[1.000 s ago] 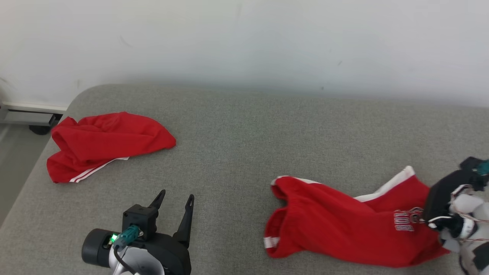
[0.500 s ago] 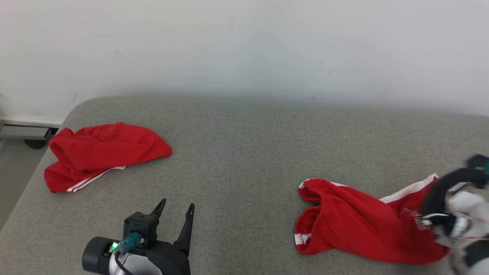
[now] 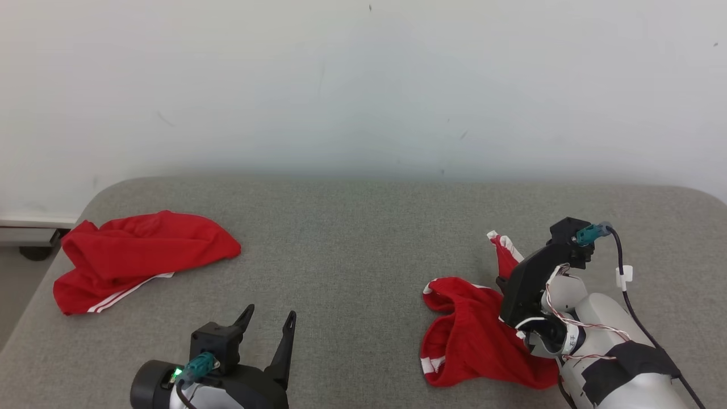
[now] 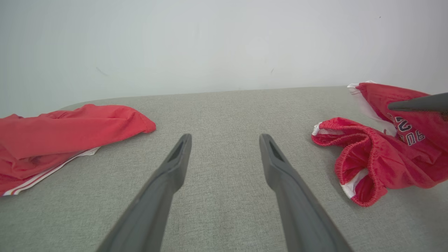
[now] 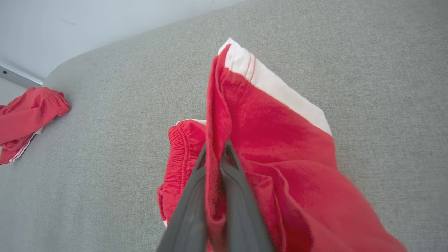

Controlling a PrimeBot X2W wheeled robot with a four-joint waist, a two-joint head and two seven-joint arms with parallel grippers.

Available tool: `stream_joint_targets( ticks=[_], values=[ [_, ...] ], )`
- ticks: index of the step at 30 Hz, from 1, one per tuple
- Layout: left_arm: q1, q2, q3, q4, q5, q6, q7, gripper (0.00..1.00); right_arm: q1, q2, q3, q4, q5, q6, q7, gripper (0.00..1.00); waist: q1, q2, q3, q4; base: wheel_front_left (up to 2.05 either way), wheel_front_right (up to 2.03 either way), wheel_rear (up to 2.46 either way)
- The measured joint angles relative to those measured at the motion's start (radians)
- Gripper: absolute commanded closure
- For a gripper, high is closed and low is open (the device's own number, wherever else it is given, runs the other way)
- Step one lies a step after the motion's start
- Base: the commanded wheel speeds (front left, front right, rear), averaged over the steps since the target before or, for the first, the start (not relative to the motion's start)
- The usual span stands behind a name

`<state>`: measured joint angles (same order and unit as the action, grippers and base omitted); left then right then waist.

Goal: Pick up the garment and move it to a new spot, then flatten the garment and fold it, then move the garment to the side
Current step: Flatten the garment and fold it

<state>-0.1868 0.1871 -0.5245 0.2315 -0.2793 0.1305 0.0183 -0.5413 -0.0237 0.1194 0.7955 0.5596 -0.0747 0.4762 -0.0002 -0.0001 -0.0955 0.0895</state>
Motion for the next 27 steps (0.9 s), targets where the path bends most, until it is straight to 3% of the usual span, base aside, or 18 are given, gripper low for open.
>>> stream_joint_targets(
  ticks=[9,17,22,23,24,25,27],
  values=[
    [0.000,-0.005,-0.010,-0.002,-0.001,-0.008,0.009,0.00,0.027,-0.025,0.075,-0.039,0.004,-0.009,0.008,1.00,0.0001,0.0001,-0.020,0.004,0.00,0.00,0.00],
    [-0.006,-0.022,-0.028,-0.001,-0.002,-0.026,0.018,0.00,0.024,-0.032,0.274,-0.118,0.181,-0.045,0.001,1.00,0.0001,0.0000,-0.014,0.038,0.00,0.00,0.00],
    [-0.012,-0.026,-0.032,0.003,-0.002,-0.027,0.021,0.00,0.024,-0.032,0.327,-0.115,0.207,-0.050,-0.010,1.00,0.0002,0.0001,-0.005,0.064,0.00,0.00,0.00],
    [-0.013,-0.026,-0.032,0.003,-0.002,-0.027,0.021,0.00,0.024,-0.032,0.333,-0.112,0.215,-0.050,-0.012,0.92,0.0002,0.0000,-0.003,0.068,0.00,0.00,0.00],
    [-0.013,-0.026,-0.029,0.003,-0.003,-0.026,0.021,0.00,0.023,-0.033,0.344,-0.106,0.218,-0.050,-0.012,0.71,0.0002,0.0000,0.000,0.072,0.00,0.00,0.00],
    [-0.013,-0.025,-0.028,0.003,-0.003,-0.026,0.021,0.00,0.023,-0.032,0.352,-0.101,0.220,-0.050,-0.013,0.00,0.0002,0.0001,0.002,0.074,0.00,0.00,0.00],
    [-0.013,-0.021,-0.023,0.003,-0.003,-0.026,0.021,0.00,0.023,-0.032,0.365,-0.094,0.233,-0.050,-0.017,0.00,0.0002,0.0001,0.005,0.075,0.00,0.00,0.00]
  ],
)
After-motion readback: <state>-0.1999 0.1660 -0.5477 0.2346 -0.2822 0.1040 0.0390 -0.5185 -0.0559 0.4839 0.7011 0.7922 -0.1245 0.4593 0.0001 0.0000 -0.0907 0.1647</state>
